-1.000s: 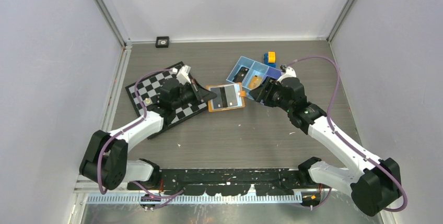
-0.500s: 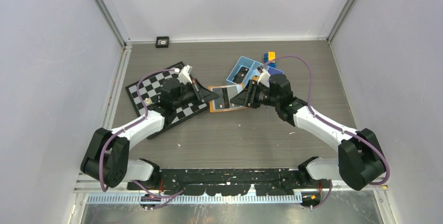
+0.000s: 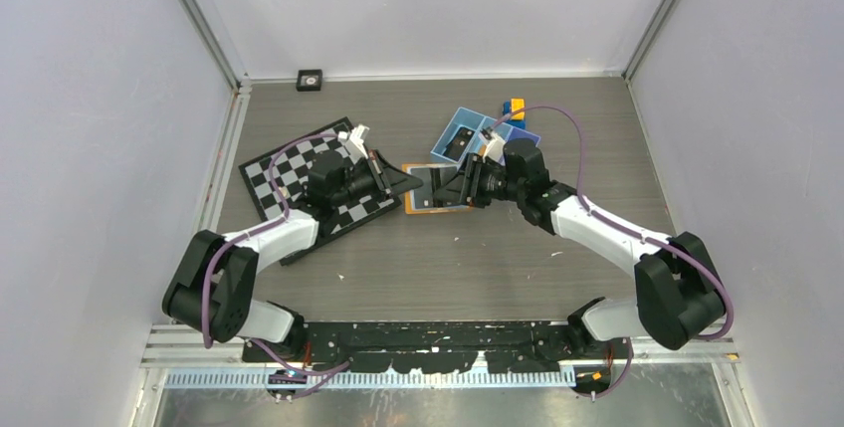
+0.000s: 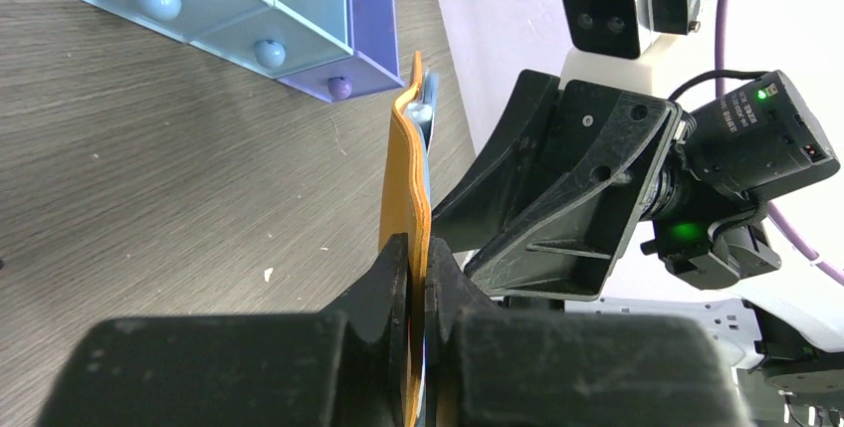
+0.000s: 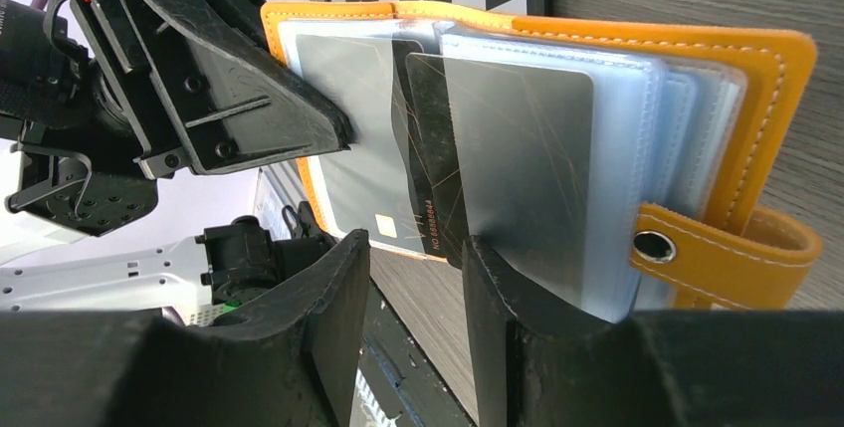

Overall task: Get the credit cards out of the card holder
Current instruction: Remove the credit card from the card holder.

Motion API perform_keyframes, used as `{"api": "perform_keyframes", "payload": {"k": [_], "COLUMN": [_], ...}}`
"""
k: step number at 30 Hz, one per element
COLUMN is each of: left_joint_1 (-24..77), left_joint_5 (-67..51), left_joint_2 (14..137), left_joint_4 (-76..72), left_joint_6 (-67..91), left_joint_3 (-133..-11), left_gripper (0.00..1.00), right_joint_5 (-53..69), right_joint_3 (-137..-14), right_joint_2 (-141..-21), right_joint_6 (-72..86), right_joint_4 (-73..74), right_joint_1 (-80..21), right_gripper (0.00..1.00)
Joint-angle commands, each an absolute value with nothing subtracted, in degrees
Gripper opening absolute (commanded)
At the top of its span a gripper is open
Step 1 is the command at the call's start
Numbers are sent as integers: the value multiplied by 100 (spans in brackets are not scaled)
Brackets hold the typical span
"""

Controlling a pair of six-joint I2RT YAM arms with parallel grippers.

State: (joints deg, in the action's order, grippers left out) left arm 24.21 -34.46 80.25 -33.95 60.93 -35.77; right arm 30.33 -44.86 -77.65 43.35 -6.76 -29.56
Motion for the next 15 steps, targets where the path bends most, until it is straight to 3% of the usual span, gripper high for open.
{"api": "perform_keyframes", "payload": {"k": [1, 9, 15], "left_joint_1": [2418, 2417, 2417], "left_joint_5": [-3869, -3993, -4023], "left_joint_2": [7886, 7954, 8066], "left_joint_4": [-4197, -4489, -4587], "left_joint_6": [6390, 6646, 6707], "left_joint_3": [-3604, -3569, -3582], "left_gripper": [0, 0, 0], "right_joint_5": [2867, 2529, 2139], "right_joint_3": [-4694, -4768, -4765], "right_joint_2": [-7790, -7765, -7509], "right_joint_6": [4212, 4072, 3899], "right_joint_4": [-595, -254, -37], "right_joint_1": [-2970, -2970, -2991], "right_gripper": [46, 47, 53]}}
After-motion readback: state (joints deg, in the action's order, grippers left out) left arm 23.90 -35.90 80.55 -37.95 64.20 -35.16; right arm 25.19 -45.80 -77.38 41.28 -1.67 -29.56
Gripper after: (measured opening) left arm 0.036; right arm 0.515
